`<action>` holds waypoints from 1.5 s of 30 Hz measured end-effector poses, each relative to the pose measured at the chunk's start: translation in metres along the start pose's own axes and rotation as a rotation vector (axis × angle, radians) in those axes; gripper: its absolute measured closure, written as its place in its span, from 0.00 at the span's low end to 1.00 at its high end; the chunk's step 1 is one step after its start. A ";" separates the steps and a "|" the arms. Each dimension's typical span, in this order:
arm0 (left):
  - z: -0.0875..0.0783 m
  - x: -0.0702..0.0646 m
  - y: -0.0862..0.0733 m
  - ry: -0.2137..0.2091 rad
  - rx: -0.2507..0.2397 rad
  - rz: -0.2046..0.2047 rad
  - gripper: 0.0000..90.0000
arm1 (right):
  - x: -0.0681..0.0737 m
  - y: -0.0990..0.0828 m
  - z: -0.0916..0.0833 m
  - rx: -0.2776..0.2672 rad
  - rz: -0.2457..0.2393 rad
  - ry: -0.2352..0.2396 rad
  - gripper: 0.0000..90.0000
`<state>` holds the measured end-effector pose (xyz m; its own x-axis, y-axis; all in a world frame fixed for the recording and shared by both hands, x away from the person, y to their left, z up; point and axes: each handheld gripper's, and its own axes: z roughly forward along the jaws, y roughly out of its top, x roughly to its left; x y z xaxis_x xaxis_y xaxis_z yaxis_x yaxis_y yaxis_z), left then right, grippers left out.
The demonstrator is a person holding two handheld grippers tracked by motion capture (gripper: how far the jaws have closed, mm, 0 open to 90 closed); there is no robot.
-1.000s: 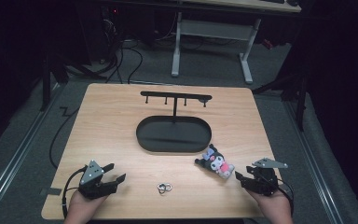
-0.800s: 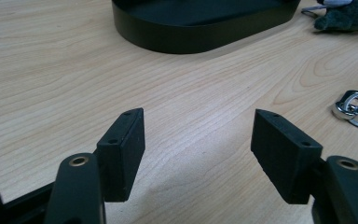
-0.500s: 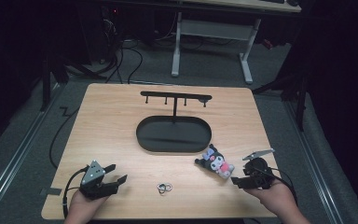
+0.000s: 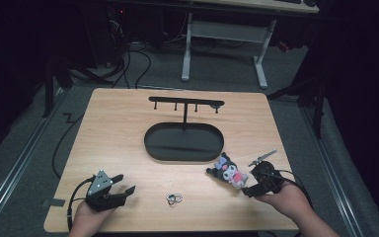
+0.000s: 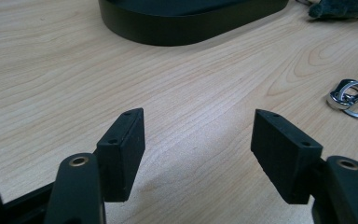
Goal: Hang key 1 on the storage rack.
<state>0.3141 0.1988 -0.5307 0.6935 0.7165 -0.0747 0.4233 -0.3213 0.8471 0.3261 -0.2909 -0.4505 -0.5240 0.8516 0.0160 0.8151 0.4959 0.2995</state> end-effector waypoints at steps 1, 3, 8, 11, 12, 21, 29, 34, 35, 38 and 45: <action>0.000 0.000 0.000 0.000 -0.001 0.000 0.40 | 0.001 0.002 0.001 -0.006 -0.006 -0.001 0.29; 0.000 0.000 0.000 -0.001 0.000 0.001 0.40 | 0.003 0.005 0.003 0.000 -0.026 0.000 0.28; 0.000 0.000 0.000 -0.001 0.003 0.005 0.40 | 0.005 0.014 0.009 -0.002 -0.050 -0.007 0.24; 0.000 0.000 0.000 -0.001 -0.002 0.002 0.40 | 0.007 0.021 0.018 -0.004 -0.069 -0.010 0.23; 0.000 0.000 0.000 0.000 -0.001 0.003 0.40 | 0.006 0.022 0.021 -0.001 -0.078 -0.018 0.23; 0.000 0.000 0.000 0.002 0.001 0.006 0.40 | 0.004 0.025 0.036 -0.020 -0.059 -0.006 0.25; 0.001 0.000 -0.001 0.000 0.007 0.005 0.40 | 0.005 0.027 0.043 -0.017 -0.054 -0.011 0.27; 0.001 0.000 -0.001 0.001 0.007 0.006 0.40 | 0.007 0.026 0.044 -0.014 -0.075 -0.017 0.33; 0.001 0.000 -0.001 0.001 0.007 0.006 0.40 | 0.007 0.026 0.044 -0.014 -0.075 -0.017 0.33; 0.000 0.000 -0.001 0.006 -0.001 0.004 0.40 | 0.008 0.025 0.043 -0.016 -0.070 -0.024 0.35; 0.000 0.000 0.000 0.009 -0.007 0.006 0.40 | 0.008 0.025 0.042 -0.032 -0.070 -0.026 0.41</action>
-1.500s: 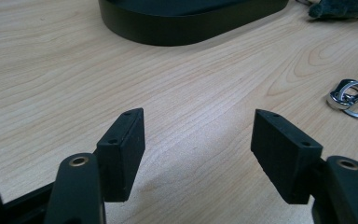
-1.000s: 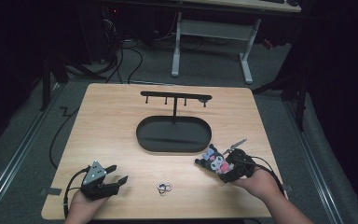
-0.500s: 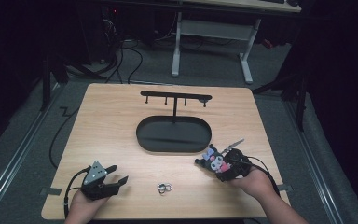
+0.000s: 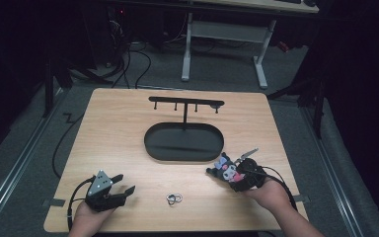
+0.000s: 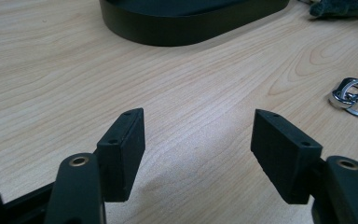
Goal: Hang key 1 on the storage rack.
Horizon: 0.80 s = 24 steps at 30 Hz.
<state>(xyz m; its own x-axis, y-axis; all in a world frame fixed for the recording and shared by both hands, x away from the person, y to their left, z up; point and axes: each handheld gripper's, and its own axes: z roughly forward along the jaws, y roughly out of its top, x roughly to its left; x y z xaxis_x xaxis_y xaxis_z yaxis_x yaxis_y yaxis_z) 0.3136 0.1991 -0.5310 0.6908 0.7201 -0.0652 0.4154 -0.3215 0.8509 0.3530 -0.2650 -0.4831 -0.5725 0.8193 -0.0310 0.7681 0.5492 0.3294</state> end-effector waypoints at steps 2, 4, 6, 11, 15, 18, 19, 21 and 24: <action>-0.001 0.000 0.000 0.004 -0.002 0.003 0.40 | 0.000 0.000 0.000 0.002 0.000 -0.006 0.43; -0.001 0.000 0.001 0.006 -0.007 0.002 0.40 | 0.001 0.000 0.000 -0.003 0.000 -0.006 0.45; -0.002 0.000 0.000 0.007 -0.011 -0.001 0.40 | 0.002 0.000 0.000 -0.003 -0.010 -0.013 0.49; -0.001 0.001 0.000 0.011 -0.016 -0.004 0.39 | 0.002 0.000 0.000 -0.009 -0.018 -0.019 0.52; -0.002 0.001 0.000 0.013 -0.022 -0.003 0.39 | 0.004 0.000 -0.001 -0.006 -0.015 -0.010 0.53; -0.002 0.000 0.000 0.011 -0.019 0.000 0.39 | 0.004 -0.001 -0.003 -0.006 -0.013 -0.002 0.53; -0.002 0.000 0.000 0.011 -0.020 0.000 0.39 | 0.005 -0.001 -0.004 -0.008 -0.012 0.001 0.54; -0.002 0.000 0.000 0.008 -0.020 0.000 0.39 | 0.005 -0.002 -0.006 -0.011 -0.003 0.013 0.54; -0.001 0.000 0.000 0.006 -0.020 0.003 0.39 | 0.006 -0.002 -0.009 -0.019 0.001 0.027 0.54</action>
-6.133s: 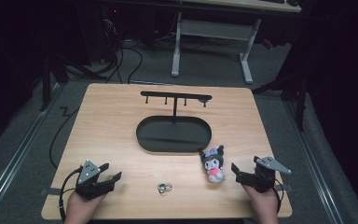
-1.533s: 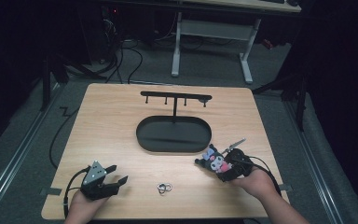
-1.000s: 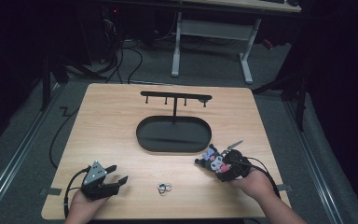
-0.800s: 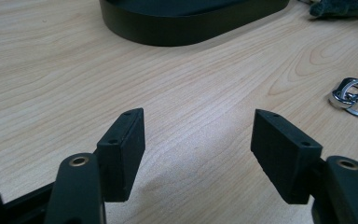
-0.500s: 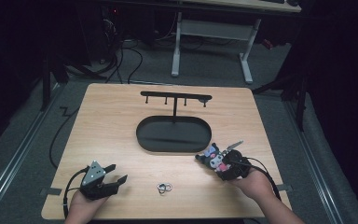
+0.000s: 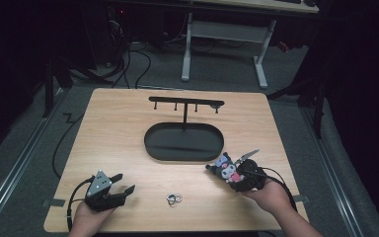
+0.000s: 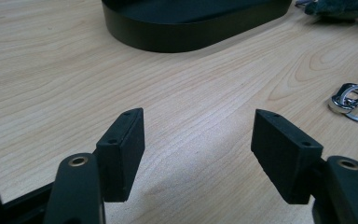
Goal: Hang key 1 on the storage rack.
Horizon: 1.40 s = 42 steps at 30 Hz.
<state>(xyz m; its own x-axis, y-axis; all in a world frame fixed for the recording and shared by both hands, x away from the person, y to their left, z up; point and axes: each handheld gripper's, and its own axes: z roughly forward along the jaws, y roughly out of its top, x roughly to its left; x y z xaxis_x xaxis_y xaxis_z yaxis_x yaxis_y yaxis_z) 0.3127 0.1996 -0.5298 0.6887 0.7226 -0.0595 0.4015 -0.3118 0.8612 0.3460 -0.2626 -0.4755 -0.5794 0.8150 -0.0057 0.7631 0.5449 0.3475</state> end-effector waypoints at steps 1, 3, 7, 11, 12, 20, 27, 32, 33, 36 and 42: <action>0.000 0.000 0.000 0.000 0.000 0.000 0.39 | 0.000 0.000 0.000 0.000 0.000 0.000 0.54; 0.001 0.000 0.000 -0.005 0.001 0.002 0.39 | 0.002 0.000 -0.005 -0.006 0.004 0.006 0.54; 0.000 0.000 0.000 -0.007 0.003 0.003 0.39 | 0.003 0.002 -0.010 -0.009 0.000 0.023 0.54; -0.001 0.001 0.001 -0.004 -0.007 -0.002 0.39 | 0.004 0.006 -0.020 -0.015 0.010 0.033 0.54; 0.000 0.000 0.001 -0.006 -0.005 -0.001 0.39 | 0.004 0.006 -0.023 -0.020 0.016 0.039 0.54; 0.001 -0.002 0.001 -0.011 0.000 0.016 0.39 | -0.001 0.013 -0.044 -0.057 0.036 0.042 0.54; 0.000 -0.001 0.001 -0.014 -0.002 0.011 0.39 | -0.006 0.025 -0.060 -0.073 0.061 0.039 0.54; 0.000 -0.001 0.001 -0.015 0.000 0.013 0.39 | -0.006 0.033 -0.068 -0.079 0.063 0.054 0.54; 0.000 -0.001 0.001 -0.014 -0.001 0.013 0.39 | -0.006 0.035 -0.069 -0.078 0.064 0.053 0.54; -0.001 0.000 0.001 -0.016 -0.001 0.012 0.39 | -0.006 0.038 -0.072 -0.086 0.067 0.052 0.54; -0.001 0.000 0.000 -0.014 -0.008 0.008 0.39 | -0.009 0.045 -0.076 -0.115 0.072 0.061 0.54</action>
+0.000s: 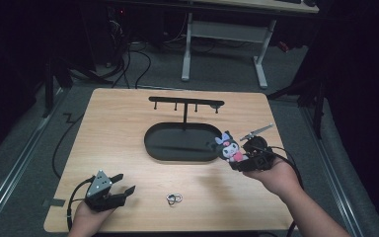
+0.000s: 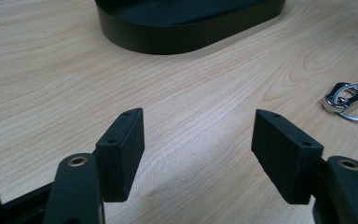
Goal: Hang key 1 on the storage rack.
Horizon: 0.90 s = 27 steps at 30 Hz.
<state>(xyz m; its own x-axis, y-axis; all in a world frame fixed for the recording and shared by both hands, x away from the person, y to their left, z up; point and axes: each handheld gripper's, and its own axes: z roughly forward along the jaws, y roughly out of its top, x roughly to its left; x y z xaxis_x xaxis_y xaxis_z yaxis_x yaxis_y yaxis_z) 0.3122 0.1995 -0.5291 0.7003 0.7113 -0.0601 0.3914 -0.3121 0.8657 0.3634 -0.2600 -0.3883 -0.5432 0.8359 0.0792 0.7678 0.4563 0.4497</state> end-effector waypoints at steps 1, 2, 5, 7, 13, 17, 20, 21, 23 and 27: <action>0.000 0.000 0.000 0.000 0.000 -0.001 0.39 | 0.000 0.002 -0.001 0.000 0.002 0.000 0.55; 0.000 0.000 0.000 0.000 0.001 -0.001 0.39 | 0.000 0.003 -0.001 0.000 -0.001 0.000 0.55; 0.000 0.000 0.000 0.001 0.002 -0.003 0.39 | -0.001 0.008 -0.004 -0.002 0.002 -0.001 0.55; 0.000 0.000 -0.001 0.000 0.004 -0.002 0.39 | -0.001 0.010 -0.006 0.002 0.000 -0.002 0.55; 0.000 0.000 -0.001 -0.001 0.007 -0.001 0.39 | -0.003 0.023 -0.015 -0.012 0.003 -0.009 0.55; 0.000 0.000 0.000 0.000 0.002 -0.002 0.39 | -0.005 0.030 -0.020 -0.019 -0.001 -0.010 0.56; -0.001 0.001 0.000 -0.001 0.004 -0.002 0.39 | -0.008 0.036 -0.024 -0.035 0.017 -0.009 0.56; -0.001 0.001 0.000 -0.001 0.004 -0.002 0.39 | -0.008 0.036 -0.024 -0.035 0.017 -0.009 0.56; -0.001 0.000 0.000 0.000 0.002 -0.002 0.39 | -0.010 0.040 -0.027 -0.044 0.020 -0.012 0.56; -0.001 0.000 -0.001 0.000 0.003 -0.002 0.39 | -0.010 0.047 -0.032 -0.059 0.022 -0.015 0.56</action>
<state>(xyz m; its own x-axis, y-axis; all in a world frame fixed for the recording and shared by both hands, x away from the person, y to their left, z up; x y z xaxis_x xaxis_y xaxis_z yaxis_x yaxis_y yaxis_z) 0.3118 0.2004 -0.5292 0.6996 0.7118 -0.0622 0.3947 -0.3125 0.8641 0.3943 -0.2568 -0.3398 -0.5205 0.8504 0.0764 0.7579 0.4190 0.5000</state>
